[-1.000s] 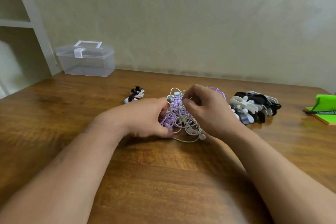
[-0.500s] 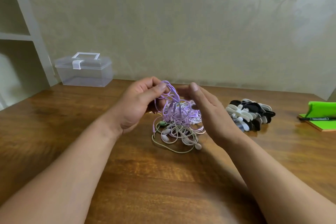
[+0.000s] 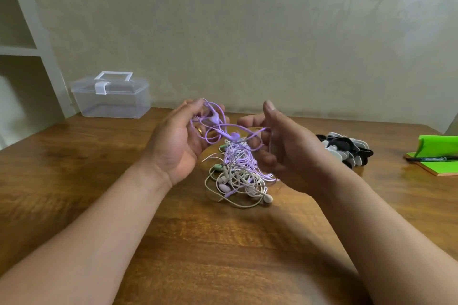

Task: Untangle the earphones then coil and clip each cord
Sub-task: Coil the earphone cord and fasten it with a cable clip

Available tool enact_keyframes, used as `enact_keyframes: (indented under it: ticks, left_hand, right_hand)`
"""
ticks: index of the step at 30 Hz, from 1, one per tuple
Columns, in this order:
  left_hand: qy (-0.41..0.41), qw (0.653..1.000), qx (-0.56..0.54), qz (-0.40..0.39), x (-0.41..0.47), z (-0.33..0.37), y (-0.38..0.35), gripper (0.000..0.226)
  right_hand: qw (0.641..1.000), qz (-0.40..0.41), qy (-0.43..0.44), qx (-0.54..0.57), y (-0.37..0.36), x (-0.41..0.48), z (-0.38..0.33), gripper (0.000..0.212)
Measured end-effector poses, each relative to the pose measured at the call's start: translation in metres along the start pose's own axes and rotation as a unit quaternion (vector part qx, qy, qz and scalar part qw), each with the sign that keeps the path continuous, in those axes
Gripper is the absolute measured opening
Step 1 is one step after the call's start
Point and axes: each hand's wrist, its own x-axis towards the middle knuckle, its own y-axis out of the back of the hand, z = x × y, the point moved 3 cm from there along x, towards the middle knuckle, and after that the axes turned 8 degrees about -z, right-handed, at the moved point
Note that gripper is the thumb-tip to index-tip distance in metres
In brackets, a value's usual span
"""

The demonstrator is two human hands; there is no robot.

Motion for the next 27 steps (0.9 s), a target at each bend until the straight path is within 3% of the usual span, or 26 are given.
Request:
enact_keyframes:
  ticks: [5, 9, 14, 16, 18, 20, 24, 27]
  left_hand:
    - [0.019, 0.998, -0.062, -0.001, -0.001, 0.002, -0.001, 0.03]
    - [0.036, 0.999, -0.027, 0.012, 0.003, -0.005, 0.008, 0.029]
    - [0.072, 0.997, -0.001, 0.023, 0.006, -0.018, 0.005, 0.026]
    - [0.069, 0.997, -0.025, 0.04, 0.01, -0.017, 0.003, 0.025]
    - [0.046, 0.997, -0.006, 0.057, 0.012, -0.015, 0.008, 0.025]
    - [0.034, 0.997, 0.033, 0.066, 0.012, -0.015, 0.013, 0.028]
    - [0.036, 0.997, 0.044, 0.056, 0.011, -0.018, 0.019, 0.026]
    - [0.053, 0.998, 0.025, 0.016, 0.01, -0.021, 0.006, 0.019]
  right_hand:
    - [0.998, 0.024, 0.007, -0.059, 0.013, 0.0, -0.001, 0.051]
    - [0.992, 0.065, -0.001, -0.107, 0.018, -0.001, 0.0, 0.026]
    - [0.992, 0.075, -0.034, -0.101, 0.022, -0.004, -0.003, 0.021]
    - [0.978, 0.064, -0.078, -0.184, 0.028, -0.01, -0.006, 0.027]
    - [0.934, 0.031, -0.13, -0.331, 0.036, -0.02, -0.009, 0.029]
    - [0.908, 0.009, -0.132, -0.398, 0.042, -0.029, -0.017, 0.025]
    - [0.985, -0.013, -0.038, -0.17, 0.048, -0.037, -0.032, 0.018]
    - [0.967, -0.204, -0.077, -0.129, 0.025, -0.045, -0.033, 0.019]
